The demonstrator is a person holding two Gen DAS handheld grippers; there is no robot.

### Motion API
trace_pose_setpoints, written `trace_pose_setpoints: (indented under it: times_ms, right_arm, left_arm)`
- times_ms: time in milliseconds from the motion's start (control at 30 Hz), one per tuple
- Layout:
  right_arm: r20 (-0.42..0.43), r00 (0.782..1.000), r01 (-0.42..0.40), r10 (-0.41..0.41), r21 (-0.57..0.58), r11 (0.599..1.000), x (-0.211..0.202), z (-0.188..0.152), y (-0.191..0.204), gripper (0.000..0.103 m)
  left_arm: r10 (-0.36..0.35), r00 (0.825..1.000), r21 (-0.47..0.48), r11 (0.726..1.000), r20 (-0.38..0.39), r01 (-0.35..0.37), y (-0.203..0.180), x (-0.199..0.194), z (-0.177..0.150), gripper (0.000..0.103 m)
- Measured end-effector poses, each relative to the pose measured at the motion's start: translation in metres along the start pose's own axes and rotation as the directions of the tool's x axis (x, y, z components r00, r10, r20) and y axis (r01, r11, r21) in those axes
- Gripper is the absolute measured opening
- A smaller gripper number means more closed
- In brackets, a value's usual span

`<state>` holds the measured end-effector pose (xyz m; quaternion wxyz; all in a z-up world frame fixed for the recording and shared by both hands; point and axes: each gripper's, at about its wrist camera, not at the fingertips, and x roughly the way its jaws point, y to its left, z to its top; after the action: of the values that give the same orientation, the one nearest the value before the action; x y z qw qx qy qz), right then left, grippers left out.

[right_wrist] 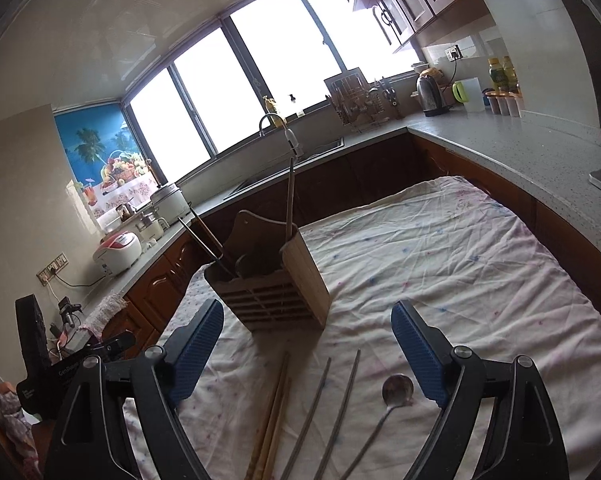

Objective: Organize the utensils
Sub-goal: 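Move both grippers back toward the spoon and chopsticks on the cloth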

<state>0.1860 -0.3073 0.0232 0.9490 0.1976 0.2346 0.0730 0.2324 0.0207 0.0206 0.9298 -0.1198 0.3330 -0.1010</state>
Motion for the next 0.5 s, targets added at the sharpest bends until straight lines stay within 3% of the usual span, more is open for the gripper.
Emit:
trace_pose_setpoints:
  times_ms: [300,500]
  right_arm:
    - [-0.044,0.995,0.086,-0.085,0.002,0.996,-0.03,-0.044,-0.02,0.088]
    - [-0.085,0.99,0.108,-0.108,-0.002,0.994,-0.031,-0.059,-0.029,0.088]
  left_arm:
    - [-0.013,0.995,0.006,1.0,-0.095,0.013,-0.003,0.001,-0.045,0.08]
    - [-0.019,0.992,0.009,1.0,-0.124,0.021,-0.009,0.003,-0.058,0.08]
